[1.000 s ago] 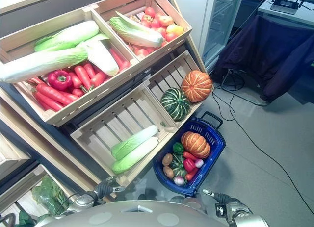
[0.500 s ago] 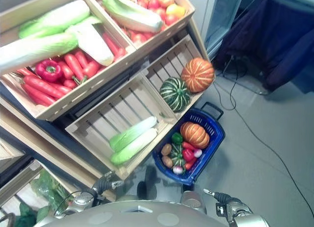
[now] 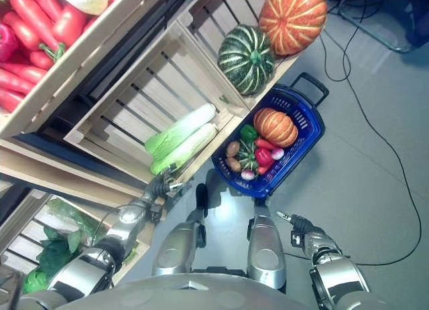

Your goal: Pick up fruits and vegetables into the basket

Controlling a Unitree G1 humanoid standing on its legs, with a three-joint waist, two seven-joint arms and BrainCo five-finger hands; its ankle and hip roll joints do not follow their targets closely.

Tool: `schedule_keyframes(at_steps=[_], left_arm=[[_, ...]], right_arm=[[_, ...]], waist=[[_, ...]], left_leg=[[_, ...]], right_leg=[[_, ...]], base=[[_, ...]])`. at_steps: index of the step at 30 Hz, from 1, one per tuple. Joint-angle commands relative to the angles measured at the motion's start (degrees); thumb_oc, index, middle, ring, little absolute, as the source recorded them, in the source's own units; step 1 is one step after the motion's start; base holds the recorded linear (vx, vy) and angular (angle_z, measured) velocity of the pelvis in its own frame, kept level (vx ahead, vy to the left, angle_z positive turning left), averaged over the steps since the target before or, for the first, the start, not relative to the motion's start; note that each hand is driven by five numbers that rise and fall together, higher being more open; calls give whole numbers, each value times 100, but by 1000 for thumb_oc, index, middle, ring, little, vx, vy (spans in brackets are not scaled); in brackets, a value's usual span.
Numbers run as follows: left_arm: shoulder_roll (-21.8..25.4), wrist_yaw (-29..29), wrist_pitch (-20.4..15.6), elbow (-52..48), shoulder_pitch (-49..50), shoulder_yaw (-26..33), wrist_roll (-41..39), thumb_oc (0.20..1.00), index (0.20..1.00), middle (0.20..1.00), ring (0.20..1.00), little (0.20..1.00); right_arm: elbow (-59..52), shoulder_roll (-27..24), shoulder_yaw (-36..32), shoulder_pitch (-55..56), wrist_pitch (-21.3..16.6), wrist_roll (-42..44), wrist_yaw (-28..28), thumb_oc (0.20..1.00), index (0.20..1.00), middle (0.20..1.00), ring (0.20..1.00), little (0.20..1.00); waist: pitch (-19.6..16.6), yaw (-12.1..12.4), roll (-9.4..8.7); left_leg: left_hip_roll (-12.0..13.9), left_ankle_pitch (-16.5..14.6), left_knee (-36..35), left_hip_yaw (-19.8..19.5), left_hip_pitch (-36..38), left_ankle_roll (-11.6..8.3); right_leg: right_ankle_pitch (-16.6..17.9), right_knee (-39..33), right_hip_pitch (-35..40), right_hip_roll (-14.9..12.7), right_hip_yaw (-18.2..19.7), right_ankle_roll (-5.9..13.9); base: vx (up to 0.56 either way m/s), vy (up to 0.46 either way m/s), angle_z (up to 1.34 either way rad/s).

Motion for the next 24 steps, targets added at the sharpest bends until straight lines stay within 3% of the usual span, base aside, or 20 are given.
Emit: schedule_keyframes(at_steps=[1,9,17,20,24], left_arm=[[230,255,-299,-249,-317,-89,-225,1000,1000,1000,1000,1000],[666,1169,-616,-1166,-912,-237,89,1000,1000,1000,1000,1000],[1011,2416,-643,-1651,-1490,-103,971,1000,1000,1000,1000,1000],[1129,3209,-414,-1708,-1756,-32,1775,1000,1000,1000,1000,1000],[1316,3707,-43,-1551,-2149,-89,2529,1000,1000,1000,1000,1000]], right_arm=[[-65,-125,197,-123,46,179,-76,1000,1000,1000,1000,1000],[-210,-169,301,-468,10,473,-181,1000,1000,1000,1000,1000],[-287,-205,368,-662,69,581,-205,1000,1000,1000,1000,1000],[-313,-188,417,-743,99,597,-239,1000,1000,1000,1000,1000],[-343,-200,483,-842,164,654,-248,1000,1000,1000,1000,1000]], waist=[[185,11,-42],[562,-9,-78],[563,-39,-153],[563,-62,-169],[563,-101,-222]], left_leg=[[-123,-356,609,-215,-541,144],[-239,-478,1371,-269,-1304,188],[-312,-549,1860,-278,-2005,222],[-327,-573,1981,-299,-2181,225],[-312,-596,2130,-300,-2351,213]], right_leg=[[-464,892,-267,-147,316,91],[-542,1528,-1009,-54,426,46],[-575,1909,-1682,-30,486,25],[-600,2041,-1879,24,529,-6],[-630,2175,-2045,51,537,-30]], base=[[-66,-21,3],[-78,-9,4],[-43,-16,2],[-41,-14,-2],[-30,-16,3]])
